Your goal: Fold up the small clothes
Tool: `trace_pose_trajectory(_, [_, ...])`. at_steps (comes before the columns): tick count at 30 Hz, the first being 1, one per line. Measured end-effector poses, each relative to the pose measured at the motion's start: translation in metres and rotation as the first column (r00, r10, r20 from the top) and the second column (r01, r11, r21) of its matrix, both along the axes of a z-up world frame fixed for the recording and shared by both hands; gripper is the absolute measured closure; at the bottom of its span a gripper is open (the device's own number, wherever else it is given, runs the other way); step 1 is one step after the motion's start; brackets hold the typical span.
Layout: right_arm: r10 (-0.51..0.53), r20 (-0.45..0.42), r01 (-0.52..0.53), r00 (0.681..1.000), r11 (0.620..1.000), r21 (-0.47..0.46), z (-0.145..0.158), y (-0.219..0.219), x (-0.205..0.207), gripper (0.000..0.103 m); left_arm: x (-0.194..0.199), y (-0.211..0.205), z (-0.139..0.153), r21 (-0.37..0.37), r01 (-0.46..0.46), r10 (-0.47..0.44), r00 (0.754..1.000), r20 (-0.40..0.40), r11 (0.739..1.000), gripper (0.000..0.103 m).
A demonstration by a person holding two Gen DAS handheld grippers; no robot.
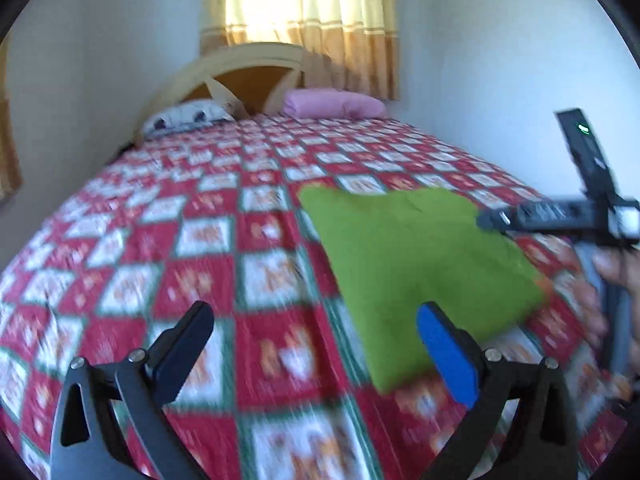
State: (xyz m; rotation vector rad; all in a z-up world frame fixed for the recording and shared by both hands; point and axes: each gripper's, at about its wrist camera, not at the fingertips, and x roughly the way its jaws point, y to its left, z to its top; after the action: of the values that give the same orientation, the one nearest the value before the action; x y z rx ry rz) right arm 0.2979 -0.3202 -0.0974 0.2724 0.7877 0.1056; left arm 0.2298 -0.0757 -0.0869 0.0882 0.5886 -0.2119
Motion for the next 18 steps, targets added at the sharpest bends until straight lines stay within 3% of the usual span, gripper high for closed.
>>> trace_pose_trajectory(1, [0.024,-0.024,-0.025,0.999,0.999,-0.025,-0.004,0.006,0.007,0.061,0.014,-0.003,-0.003,0.020,-0.009,0.009,1.000,-0.016,1.000,0.000])
trace_pose_trajectory(2, [0.021,-0.035,-0.023,0.999,0.999,-0.048,-0.006,0.007,0.010,0.085,0.029,-0.007,-0.006,0.031,-0.011,0.012,0.999,-0.037,0.999,0.000])
trace_pose_trajectory(4, [0.000,-0.053,-0.004,0.999,0.998,-0.067,-0.011,0.004,0.014,0.086,0.056,-0.017,-0.013,0.060,-0.011,0.015,0.997,-0.070,0.998,0.000])
trace_pose_trajectory(8, [-0.043,-0.068,0.037,0.997,0.996,-0.084,-0.021,-0.011,0.011,0.088,0.074,-0.029,-0.032,0.069,0.005,0.002,0.995,-0.097,0.998,0.000])
trace_pose_trajectory(11, [-0.038,-0.115,0.032,0.993,0.998,-0.052,-0.037,-0.020,0.017,0.088,0.063,-0.029,-0.038,0.032,-0.012,0.015,0.996,-0.093,0.999,0.000])
trace_pose_trajectory(13, [-0.019,-0.102,0.015,0.995,0.999,-0.045,-0.030,-0.021,0.018,0.086,0.059,-0.027,-0.038,0.012,-0.020,0.021,0.996,-0.087,1.000,0.000])
trace_pose_trajectory(16, [-0.015,-0.050,0.014,0.999,1.000,-0.027,-0.012,-0.022,0.022,0.060,0.060,-0.024,-0.038,-0.010,-0.023,0.022,0.995,-0.095,1.000,0.000])
trace_pose_trajectory(18, [-0.025,-0.040,0.023,0.999,0.998,-0.050,-0.005,-0.019,0.032,0.060,0.059,-0.026,-0.038,-0.003,-0.021,0.021,0.996,-0.091,1.000,0.000])
